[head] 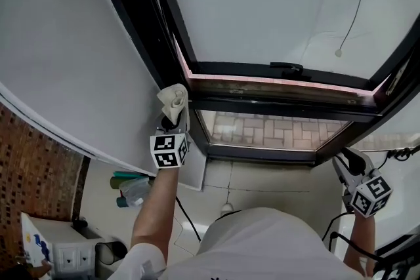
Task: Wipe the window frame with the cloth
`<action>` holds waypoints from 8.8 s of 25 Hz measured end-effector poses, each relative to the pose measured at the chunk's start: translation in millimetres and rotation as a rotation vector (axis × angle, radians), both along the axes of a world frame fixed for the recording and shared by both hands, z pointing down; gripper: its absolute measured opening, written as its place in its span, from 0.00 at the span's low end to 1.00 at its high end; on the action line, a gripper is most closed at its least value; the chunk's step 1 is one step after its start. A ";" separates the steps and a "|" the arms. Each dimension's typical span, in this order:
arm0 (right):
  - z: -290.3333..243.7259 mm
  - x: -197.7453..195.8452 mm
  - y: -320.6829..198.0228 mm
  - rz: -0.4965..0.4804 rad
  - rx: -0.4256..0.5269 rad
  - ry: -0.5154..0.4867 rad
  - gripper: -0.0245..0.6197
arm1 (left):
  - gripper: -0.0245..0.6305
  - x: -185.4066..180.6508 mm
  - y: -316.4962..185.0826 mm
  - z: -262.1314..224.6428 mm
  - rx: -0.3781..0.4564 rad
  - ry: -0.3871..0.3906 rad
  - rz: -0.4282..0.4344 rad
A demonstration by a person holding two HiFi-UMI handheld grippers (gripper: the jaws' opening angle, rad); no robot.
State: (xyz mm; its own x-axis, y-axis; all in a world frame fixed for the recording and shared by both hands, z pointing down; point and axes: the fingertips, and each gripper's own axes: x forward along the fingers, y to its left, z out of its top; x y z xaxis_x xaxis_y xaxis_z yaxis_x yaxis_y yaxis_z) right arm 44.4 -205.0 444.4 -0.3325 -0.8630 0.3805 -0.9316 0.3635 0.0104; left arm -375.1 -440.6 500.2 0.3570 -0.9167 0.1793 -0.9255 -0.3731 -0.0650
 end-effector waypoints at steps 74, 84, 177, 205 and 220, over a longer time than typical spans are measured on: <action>57.0 292.8 252.2 0.477 -0.118 -0.086 0.25 | 0.19 614.1 110.8 52.8 -0.057 0.012 0.481; 73.8 319.1 290.5 0.560 -0.154 -0.116 0.25 | 0.19 712.2 130.9 60.1 -0.037 0.005 0.538; 71.8 238.7 181.6 0.070 -0.120 0.088 0.25 | 0.18 755.0 164.5 -622.0 0.629 -1.163 0.676; 64.2 104.5 79.9 -0.309 -0.137 0.167 0.25 | 0.18 448.2 83.0 -650.3 0.501 -0.757 0.520; 63.7 1.8 33.3 -0.424 -0.152 0.176 0.25 | 0.18 276.3 43.5 -662.7 0.452 -0.752 0.382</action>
